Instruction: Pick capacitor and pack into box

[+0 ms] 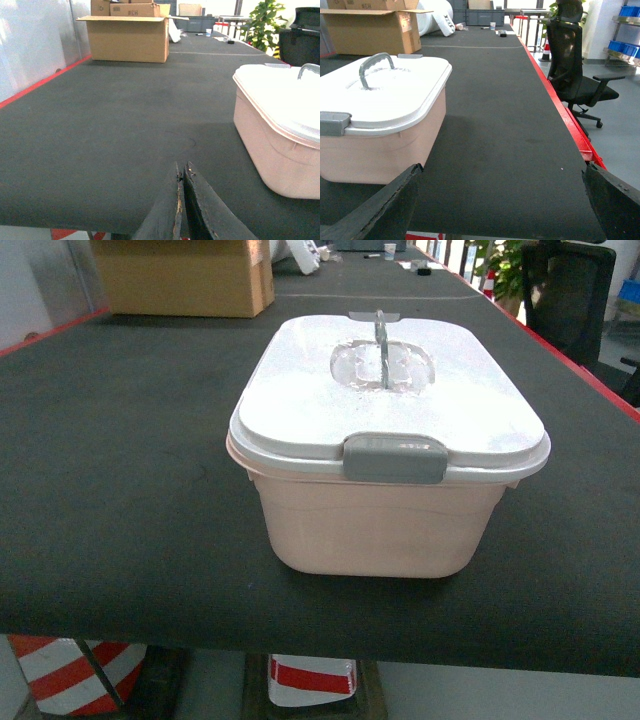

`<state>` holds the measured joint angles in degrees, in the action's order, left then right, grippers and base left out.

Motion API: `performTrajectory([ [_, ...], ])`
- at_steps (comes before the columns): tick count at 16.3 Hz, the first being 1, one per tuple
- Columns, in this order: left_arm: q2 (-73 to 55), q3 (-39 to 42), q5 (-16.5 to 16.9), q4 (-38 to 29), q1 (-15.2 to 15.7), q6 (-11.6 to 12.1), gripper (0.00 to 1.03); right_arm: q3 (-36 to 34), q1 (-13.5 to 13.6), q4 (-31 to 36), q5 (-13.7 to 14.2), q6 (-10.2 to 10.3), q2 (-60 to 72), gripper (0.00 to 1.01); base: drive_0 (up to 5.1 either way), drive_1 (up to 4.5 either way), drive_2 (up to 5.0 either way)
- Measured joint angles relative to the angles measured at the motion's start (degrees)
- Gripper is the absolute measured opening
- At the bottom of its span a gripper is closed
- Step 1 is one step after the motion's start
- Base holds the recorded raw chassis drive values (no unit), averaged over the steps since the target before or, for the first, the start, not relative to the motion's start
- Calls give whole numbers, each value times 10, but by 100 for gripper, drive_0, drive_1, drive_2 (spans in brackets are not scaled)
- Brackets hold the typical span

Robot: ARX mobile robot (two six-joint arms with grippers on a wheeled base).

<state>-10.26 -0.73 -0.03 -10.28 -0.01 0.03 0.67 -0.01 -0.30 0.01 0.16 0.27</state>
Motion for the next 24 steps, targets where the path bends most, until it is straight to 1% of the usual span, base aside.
performTrajectory([
  [1,15,0,0,21,0,0,2,0,0,0,0,0,0,98,0,0,0],
  [2,76,0,0,110,0,0,2,0,0,0,0,0,0,98,0,0,0],
  [3,96,-2,0,93,0,0,2,0,0,0,0,0,0,98,0,0,0],
  [4,96,0,1,110,0,0,2,0,0,1,0,0,0,98,0,0,0],
  [5,97,0,0,108,0,0,3,0,0,0,0,0,0,98,0,0,0],
  [12,97,0,0,105,0,0,91,0,0,0,0,0,0,98,0,0,0],
  [13,97,0,0,105,0,0,100,0,0,0,0,0,0,98,0,0,0],
  [14,97,0,0,105,0,0,97,0,0,0,0,0,0,98,0,0,0],
  [24,97,0,0,105,0,0,98,0,0,0,0,0,0,98,0,0,0],
])
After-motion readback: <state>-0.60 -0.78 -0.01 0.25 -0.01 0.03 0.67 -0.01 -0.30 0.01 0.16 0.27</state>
